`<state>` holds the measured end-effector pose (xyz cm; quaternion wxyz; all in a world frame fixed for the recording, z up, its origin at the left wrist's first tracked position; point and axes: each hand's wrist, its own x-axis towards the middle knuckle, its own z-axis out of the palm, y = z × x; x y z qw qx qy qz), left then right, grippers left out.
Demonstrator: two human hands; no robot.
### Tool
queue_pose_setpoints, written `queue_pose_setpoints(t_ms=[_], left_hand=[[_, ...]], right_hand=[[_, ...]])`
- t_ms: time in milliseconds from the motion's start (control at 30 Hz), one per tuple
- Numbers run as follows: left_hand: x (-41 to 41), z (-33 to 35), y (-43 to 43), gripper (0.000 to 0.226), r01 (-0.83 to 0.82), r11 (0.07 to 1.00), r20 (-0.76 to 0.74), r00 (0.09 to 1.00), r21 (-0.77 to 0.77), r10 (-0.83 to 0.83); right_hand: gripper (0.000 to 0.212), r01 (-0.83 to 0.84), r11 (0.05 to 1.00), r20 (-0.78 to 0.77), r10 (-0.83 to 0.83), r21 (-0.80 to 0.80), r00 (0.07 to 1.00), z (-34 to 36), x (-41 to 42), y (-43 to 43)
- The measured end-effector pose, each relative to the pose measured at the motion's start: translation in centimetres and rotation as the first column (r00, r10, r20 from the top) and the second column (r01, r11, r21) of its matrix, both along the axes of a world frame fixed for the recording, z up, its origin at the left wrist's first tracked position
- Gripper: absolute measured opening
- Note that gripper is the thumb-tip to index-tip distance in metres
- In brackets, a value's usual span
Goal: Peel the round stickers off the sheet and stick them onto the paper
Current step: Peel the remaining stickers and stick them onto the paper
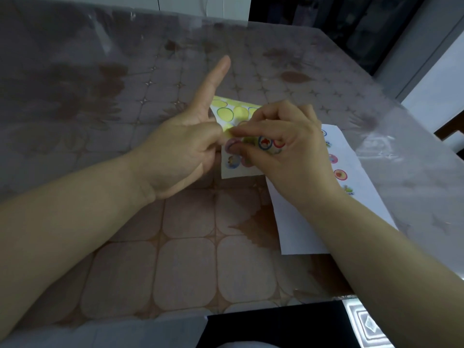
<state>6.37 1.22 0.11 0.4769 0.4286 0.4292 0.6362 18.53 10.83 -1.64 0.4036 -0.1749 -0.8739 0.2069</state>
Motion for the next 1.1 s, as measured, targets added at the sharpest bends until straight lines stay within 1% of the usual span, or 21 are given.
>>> queue_pose_setpoints(t_ms=[67, 167, 333, 467, 533, 600, 700, 733, 800, 833, 867, 900, 933, 967, 1000, 1033, 1100], left_hand=[[0.1, -0.1, 0.0, 0.084, 0.024, 1.0, -0.013, 1.0, 0.012, -0.024], [-0.1, -0.5, 0.1, 0.079, 0.006, 1.0, -0.059, 0.998, 0.005, -0.005], [-0.2, -1.0, 0.2, 0.077, 0.012, 1.0, -0.137, 0.991, 0.025, -0.009], [0.1, -0.8, 0.1, 0.077, -0.011, 0.999, -0.228, 0.973, 0.045, 0.021], [0.2, -0.7, 0.0, 0.079, 0.002, 0.998, -0.239, 0.971, 0.07, 0.015], [0.4, -0.6, 0.0, 0.078, 0.011, 0.997, -0.238, 0.971, 0.072, 0.006], [0.2, -0.6, 0.0, 0.078, -0.039, 0.998, -0.266, 0.962, 0.056, 0.053], [0.1, -0.7, 0.0, 0.077, -0.062, 0.997, -0.266, 0.961, 0.046, 0.072], [0.0, -0.8, 0.0, 0.075, -0.105, 0.994, -0.266, 0.958, 0.024, 0.107], [0.0, -0.8, 0.1, 0.074, -0.127, 0.992, -0.275, 0.953, 0.017, 0.127], [-0.1, -0.9, 0.2, 0.073, -0.153, 0.988, -0.284, 0.947, 0.014, 0.151], [-0.2, -0.9, 0.2, 0.07, -0.181, 0.983, -0.289, 0.941, 0.01, 0.176], [-0.2, -1.0, 0.3, 0.068, -0.205, 0.979, -0.286, 0.938, 0.004, 0.197], [-0.3, -0.9, 0.3, 0.067, -0.222, 0.975, -0.279, 0.937, -0.003, 0.212], [-0.3, -0.9, 0.3, 0.07, -0.238, 0.971, -0.274, 0.935, -0.01, 0.227], [-0.3, -0.9, 0.3, 0.072, -0.257, 0.966, -0.274, 0.931, -0.016, 0.243], [-0.3, -0.8, 0.4, 0.075, -0.296, 0.955, -0.255, 0.925, -0.024, 0.28]], right_hand=[[0.023, -0.009, 1.0, -0.006, 0.009, 0.011, 1.0, 0.0, 0.0, 0.0], [0.018, -0.015, 1.0, -0.007, 0.015, 0.024, 1.0, 0.0, 0.0, 0.0], [0.017, -0.028, 1.0, -0.004, 0.028, 0.013, 1.0, 0.1, -0.1, -0.1], [0.007, -0.044, 0.999, -0.009, 0.044, -0.019, 0.999, 0.2, -0.1, -0.2], [0.006, -0.05, 0.999, -0.014, 0.05, -0.022, 0.999, 0.3, 0.0, -0.2], [0.01, -0.048, 0.999, -0.02, 0.048, -0.025, 0.999, 0.3, 0.0, -0.3], [0.006, -0.065, 0.997, -0.007, 0.065, -0.043, 0.998, 0.3, 0.0, -0.2], [0.005, -0.078, 0.995, 0.004, 0.079, -0.062, 0.997, 0.4, 0.1, -0.2], [0.013, -0.11, 0.986, 0.042, 0.116, -0.123, 0.992, 0.7, 0.3, -0.4], [0.015, -0.143, 0.971, 0.053, 0.155, -0.19, 0.986, 1.0, 0.4, -0.6], [0.015, -0.182, 0.94, 0.04, 0.202, -0.288, 0.979, 1.3, 0.5, -0.7], [0.014, -0.213, 0.892, 0.002, 0.233, -0.4, 0.972, 1.8, 0.7, -0.7], [0.012, -0.215, 0.849, -0.035, 0.227, -0.483, 0.973, 2.5, 1.0, -0.6], [0.011, -0.19, 0.831, -0.041, 0.199, -0.523, 0.979, 3.2, 1.6, -0.2], [0.01, -0.149, 0.828, -0.002, 0.175, -0.54, 0.984, 4.0, 2.4, 0.3], [0.009, -0.105, 0.83, 0.069, 0.17, -0.548, 0.983, 4.8, 3.3, 0.9], [0.016, -0.018, 0.845, 0.266, 0.189, -0.534, 0.945, 5.8, 5.4, 1.5]])
